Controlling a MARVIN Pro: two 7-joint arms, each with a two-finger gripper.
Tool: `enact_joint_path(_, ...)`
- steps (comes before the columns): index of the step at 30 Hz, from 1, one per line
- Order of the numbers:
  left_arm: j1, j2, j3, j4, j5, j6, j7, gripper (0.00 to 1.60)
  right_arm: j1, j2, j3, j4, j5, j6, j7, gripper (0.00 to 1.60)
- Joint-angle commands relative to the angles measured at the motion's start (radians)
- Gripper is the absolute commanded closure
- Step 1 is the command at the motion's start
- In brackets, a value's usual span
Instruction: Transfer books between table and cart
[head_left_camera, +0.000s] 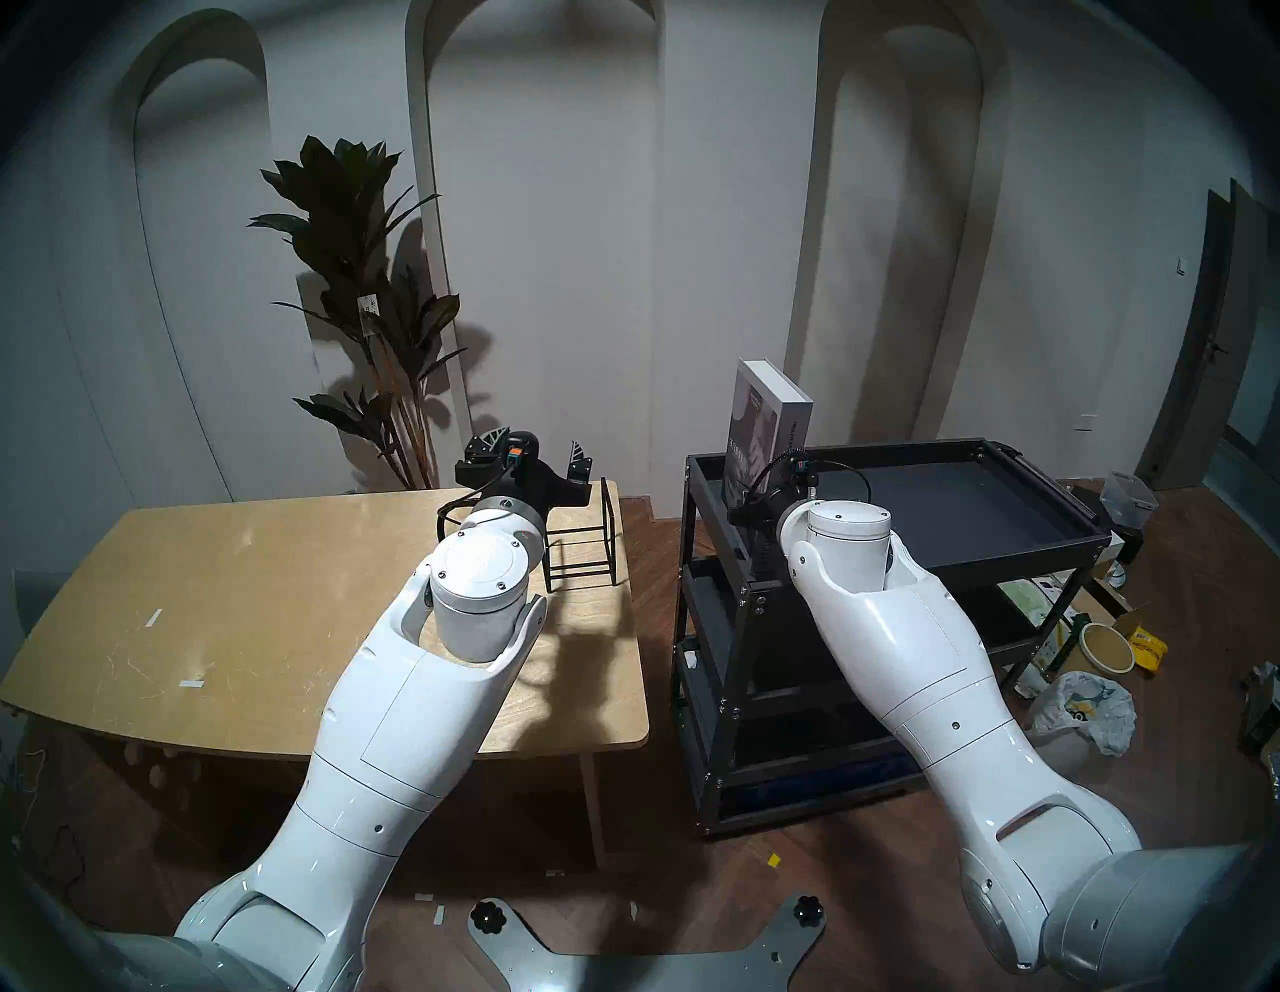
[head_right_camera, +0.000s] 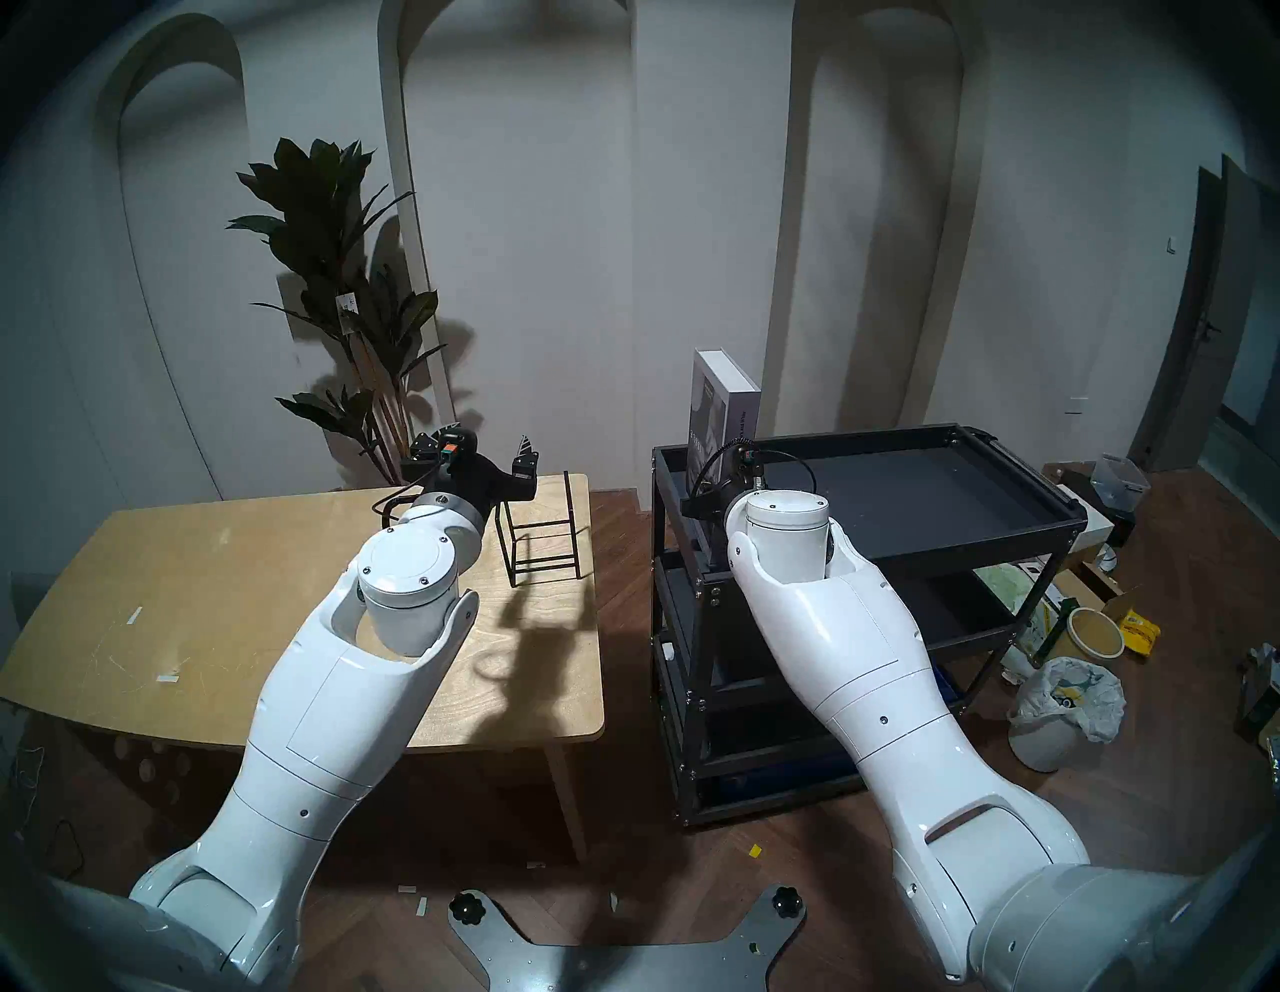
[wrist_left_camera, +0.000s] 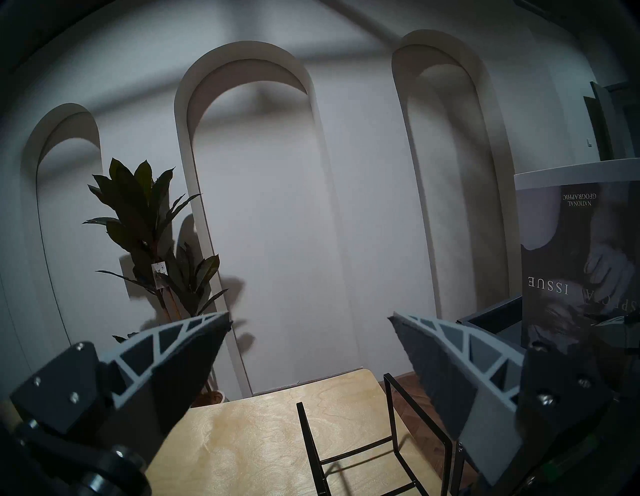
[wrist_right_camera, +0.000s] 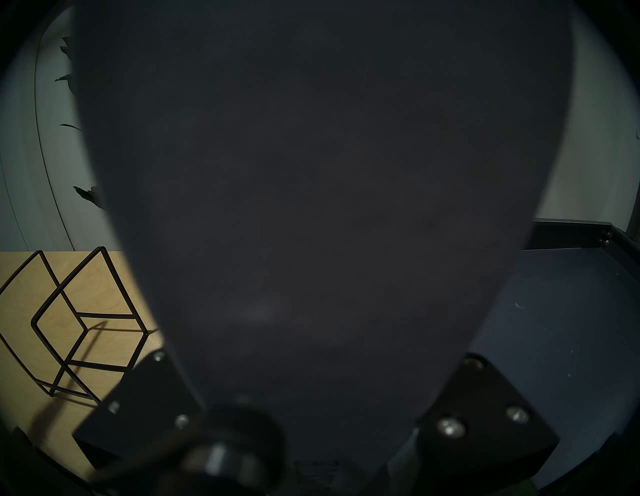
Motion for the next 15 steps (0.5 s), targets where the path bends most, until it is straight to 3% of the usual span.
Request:
enact_joint_path(1,-0.032,-0.011,0.005,-0.005,0.007,-0.004,0.001,0.00,-0.017,0.006,0.009,0.006,0.011,-0.008,0.010,1.08)
enact_joint_path(9,-0.041,-0.017,0.008,0.008,0.012,-0.004,0.000,0.00,-0.021,0.012,0.012,-0.001,0.015,-0.021,0.018,0.84)
enact_joint_path(11,-0.043,-0.019,0.008,0.012,0.013,-0.004,0.000,0.00,-0.023,0.012,0.012,-0.002,0.016,-0.023,0.019,0.26)
enact_joint_path(14,-0.044,-0.020,0.008,0.015,0.014,-0.004,-0.001,0.00,-0.024,0.013,0.010,-0.005,0.013,-0.029,0.017,0.00)
enact_joint_path(15,-0.045,-0.021,0.008,0.017,0.014,-0.004,-0.001,0.00,-0.025,0.014,0.010,-0.005,0.013,-0.032,0.018,0.00)
